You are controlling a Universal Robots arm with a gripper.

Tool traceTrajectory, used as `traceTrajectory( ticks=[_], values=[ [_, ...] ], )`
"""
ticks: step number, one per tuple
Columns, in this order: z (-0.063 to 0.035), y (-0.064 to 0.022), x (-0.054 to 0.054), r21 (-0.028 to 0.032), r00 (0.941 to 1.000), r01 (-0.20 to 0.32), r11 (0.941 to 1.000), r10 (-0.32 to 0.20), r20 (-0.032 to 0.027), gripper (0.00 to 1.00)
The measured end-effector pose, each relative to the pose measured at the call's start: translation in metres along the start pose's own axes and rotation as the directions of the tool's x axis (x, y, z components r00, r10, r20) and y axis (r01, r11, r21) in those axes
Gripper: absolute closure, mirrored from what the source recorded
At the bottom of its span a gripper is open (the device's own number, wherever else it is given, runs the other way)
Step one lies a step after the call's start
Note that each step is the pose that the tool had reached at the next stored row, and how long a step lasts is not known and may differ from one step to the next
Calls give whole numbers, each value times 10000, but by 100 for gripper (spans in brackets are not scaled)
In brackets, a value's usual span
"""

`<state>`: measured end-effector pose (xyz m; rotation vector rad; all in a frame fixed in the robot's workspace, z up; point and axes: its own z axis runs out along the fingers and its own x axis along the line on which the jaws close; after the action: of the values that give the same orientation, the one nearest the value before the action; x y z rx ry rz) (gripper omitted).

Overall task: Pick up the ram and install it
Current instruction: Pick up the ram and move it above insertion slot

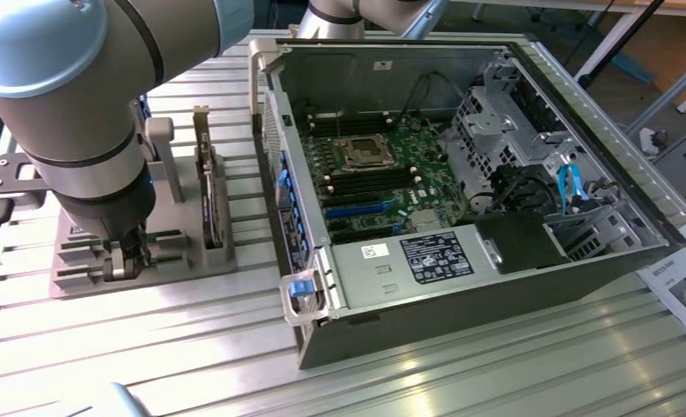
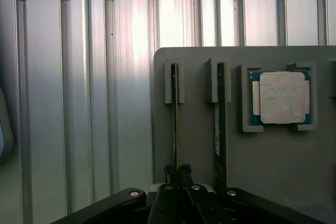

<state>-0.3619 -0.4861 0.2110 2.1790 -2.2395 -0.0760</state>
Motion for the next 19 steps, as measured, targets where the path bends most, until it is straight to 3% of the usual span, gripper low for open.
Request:
traceTrajectory(
  ticks=[9, 19],
  values=[
    [-51, 2, -1, -2, 10000, 0, 10000, 0, -2, 88],
    [-176, 8, -4, -1, 10000, 0, 10000, 0, -1, 88]
  ],
)
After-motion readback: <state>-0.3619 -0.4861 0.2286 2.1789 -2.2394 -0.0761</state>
